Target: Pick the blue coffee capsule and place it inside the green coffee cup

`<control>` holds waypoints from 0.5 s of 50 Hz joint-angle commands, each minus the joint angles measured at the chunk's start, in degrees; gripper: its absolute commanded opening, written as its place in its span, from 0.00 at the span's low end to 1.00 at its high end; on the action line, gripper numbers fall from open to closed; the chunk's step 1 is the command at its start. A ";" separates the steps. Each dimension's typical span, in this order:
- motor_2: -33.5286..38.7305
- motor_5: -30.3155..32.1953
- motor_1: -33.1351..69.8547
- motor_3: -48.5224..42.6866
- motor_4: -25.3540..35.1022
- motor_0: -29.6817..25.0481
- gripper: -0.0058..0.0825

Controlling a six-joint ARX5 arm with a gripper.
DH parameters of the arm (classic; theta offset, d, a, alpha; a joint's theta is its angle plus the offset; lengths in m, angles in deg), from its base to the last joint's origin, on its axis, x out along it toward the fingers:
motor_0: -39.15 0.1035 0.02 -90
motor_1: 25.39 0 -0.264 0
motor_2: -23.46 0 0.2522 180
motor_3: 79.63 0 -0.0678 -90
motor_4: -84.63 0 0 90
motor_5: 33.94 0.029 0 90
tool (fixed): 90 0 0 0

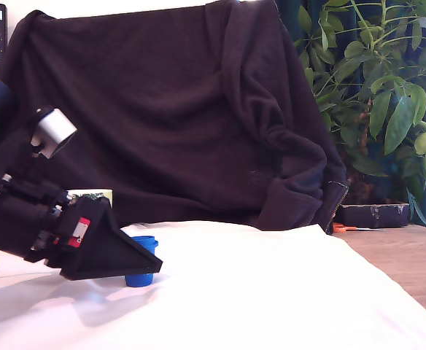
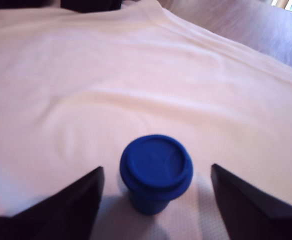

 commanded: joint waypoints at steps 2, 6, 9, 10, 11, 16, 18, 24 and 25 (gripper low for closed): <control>-1.20 0.52 1.53 0.24 0.13 0.04 0.63; -1.81 0.55 2.08 0.28 0.11 0.02 0.59; -2.21 0.76 2.19 0.17 0.11 -0.07 0.56; -2.29 0.94 2.23 0.15 0.11 -0.07 0.55; -2.40 0.94 2.25 0.17 0.11 -0.07 0.54; -2.62 0.96 2.58 -0.02 -0.07 -0.07 0.47; -2.71 0.96 2.89 -0.70 -0.04 -0.07 0.44; -2.80 1.60 3.43 -2.34 -0.04 -0.07 0.41; -2.80 1.77 3.54 -2.43 -0.07 -0.07 0.41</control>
